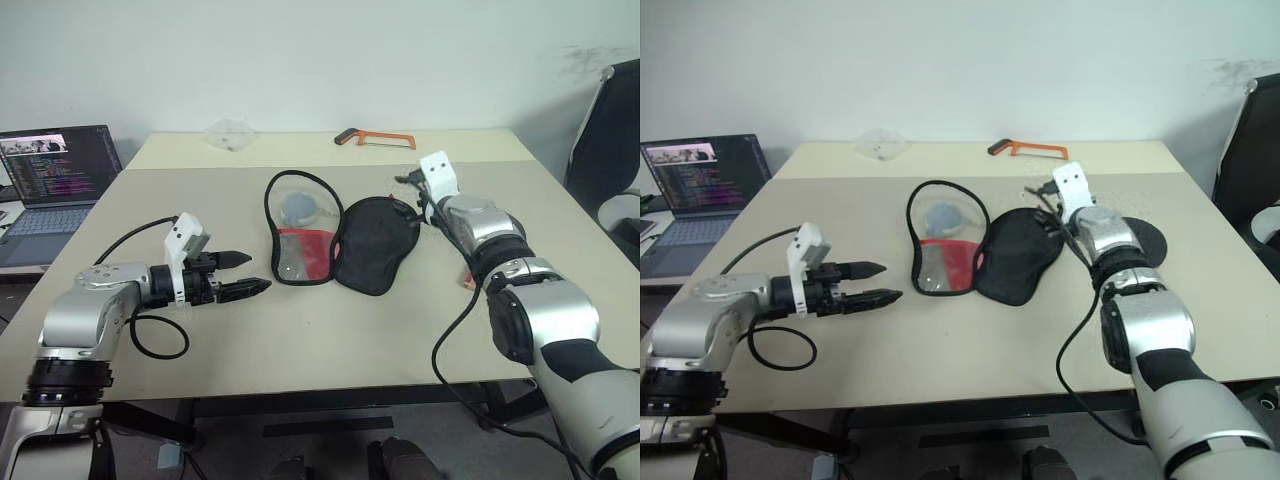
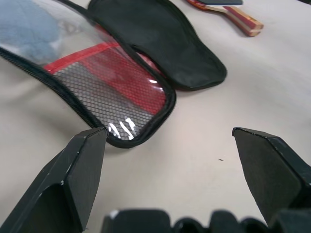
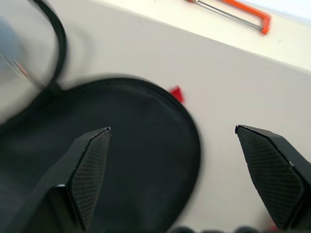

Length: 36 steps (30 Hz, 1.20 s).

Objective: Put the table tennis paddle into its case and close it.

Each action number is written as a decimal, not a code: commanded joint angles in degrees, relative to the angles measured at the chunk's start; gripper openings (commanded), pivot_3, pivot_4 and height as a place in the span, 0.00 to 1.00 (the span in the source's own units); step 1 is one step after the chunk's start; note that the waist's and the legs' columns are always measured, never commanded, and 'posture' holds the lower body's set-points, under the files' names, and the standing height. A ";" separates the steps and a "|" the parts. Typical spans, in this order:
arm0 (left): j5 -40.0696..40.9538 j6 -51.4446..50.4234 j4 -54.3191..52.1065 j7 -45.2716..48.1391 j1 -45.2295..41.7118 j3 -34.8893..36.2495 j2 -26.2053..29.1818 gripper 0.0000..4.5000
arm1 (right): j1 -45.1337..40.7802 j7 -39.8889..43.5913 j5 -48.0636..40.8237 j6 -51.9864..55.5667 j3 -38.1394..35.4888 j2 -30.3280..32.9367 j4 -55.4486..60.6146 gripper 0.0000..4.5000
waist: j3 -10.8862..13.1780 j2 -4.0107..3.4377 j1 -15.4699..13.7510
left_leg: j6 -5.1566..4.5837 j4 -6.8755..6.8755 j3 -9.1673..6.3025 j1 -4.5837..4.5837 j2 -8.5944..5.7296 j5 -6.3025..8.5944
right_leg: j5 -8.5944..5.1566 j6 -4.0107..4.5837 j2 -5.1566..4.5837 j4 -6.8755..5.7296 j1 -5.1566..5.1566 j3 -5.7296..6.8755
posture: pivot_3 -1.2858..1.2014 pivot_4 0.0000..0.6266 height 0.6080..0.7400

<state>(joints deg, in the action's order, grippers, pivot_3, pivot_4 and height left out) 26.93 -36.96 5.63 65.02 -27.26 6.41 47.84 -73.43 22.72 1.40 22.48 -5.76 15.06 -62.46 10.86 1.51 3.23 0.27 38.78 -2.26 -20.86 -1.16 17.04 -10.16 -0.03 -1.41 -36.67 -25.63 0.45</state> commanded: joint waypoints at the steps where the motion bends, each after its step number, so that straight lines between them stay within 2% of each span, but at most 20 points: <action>1: 0.78 0.62 0.02 1.46 -0.74 1.85 2.12 1.00 | 7.10 -1.58 -4.90 16.83 -2.04 -1.79 20.16 1.00 | 0.00 0.00 -0.14 | 0.00 0.00 -0.06 -0.01 0.01 0.00 | -0.01 0.02 0.00 0.01 0.02 0.05 | 0.52 0.24 1.00; 6: 0.39 0.95 0.70 1.85 -1.09 1.08 2.18 1.00 | 20.31 -10.01 -7.23 44.01 -3.63 -7.24 53.37 1.00 | 0.01 -0.03 -0.91 | 0.00 0.01 -0.14 -0.14 -0.01 0.00 | -0.07 0.09 -0.05 -0.10 -0.14 0.10 | 0.52 0.24 1.00; 10: 0.28 0.95 0.68 2.00 -1.08 0.74 1.91 1.00 | 23.48 -14.44 -6.64 53.50 -4.39 -9.00 62.68 1.00 | 0.02 -0.04 -1.02 | 0.00 0.04 -0.07 -0.19 -0.03 0.00 | -0.07 0.09 -0.02 -0.18 -0.27 0.10 | 0.52 0.24 1.00; 14: 0.01 0.98 0.66 1.78 -1.09 0.41 1.50 1.00 | 25.11 -16.23 -7.43 57.23 -5.03 -10.56 66.41 1.00 | 0.01 -0.03 -1.11 | 0.00 0.03 -0.09 -0.11 -0.03 0.00 | -0.21 -0.09 0.05 -0.16 -0.19 0.14 | 0.52 0.24 1.00; 22: 0.24 0.38 -0.79 0.95 -0.45 0.09 0.59 1.00 | 26.96 -19.84 -7.59 56.69 -6.19 -15.85 64.59 1.00 | 0.01 -0.03 -1.01 | 0.00 0.02 -0.05 -0.11 -0.01 0.00 | -0.23 -0.12 0.05 -0.17 -0.20 0.10 | 0.52 0.24 1.00; 32: 0.90 -0.36 -2.24 0.30 0.70 0.59 0.83 1.00 | 26.18 -22.95 -6.93 43.99 -6.19 -16.61 49.62 1.00 | -0.04 0.05 -0.75 | 0.00 0.01 -0.03 -0.04 -0.02 0.00 | -0.25 -0.14 0.05 -0.16 -0.15 0.10 | 0.52 0.24 1.00; 35: 0.97 -0.48 -2.42 0.14 0.82 0.69 0.83 1.00 | 25.33 -23.72 -7.23 40.47 -6.30 -16.55 45.74 0.88 | -0.09 0.14 -0.42 | 0.00 0.04 -0.03 0.17 0.00 0.00 | -0.28 -0.18 0.05 -0.06 0.10 0.10 | 0.52 0.24 1.00; 36: 1.00 -0.53 -2.48 0.11 0.85 0.73 0.84 1.00 | 25.03 -23.80 -7.31 39.73 -6.09 -16.45 44.95 0.79 | -0.10 0.15 -0.30 | -0.01 0.05 -0.02 0.22 0.00 -0.01 | -0.29 -0.19 0.06 -0.03 0.16 0.10 | 0.52 0.24 1.00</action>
<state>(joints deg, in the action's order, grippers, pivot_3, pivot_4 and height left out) 26.96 -37.36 4.98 65.41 -26.31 5.53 47.93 -48.12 -0.76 -5.70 63.86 -11.72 -1.23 -15.44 10.77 1.66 2.94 0.26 38.84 -2.27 -20.56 -1.16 17.03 -10.45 -0.24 -1.35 -36.67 -25.39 0.56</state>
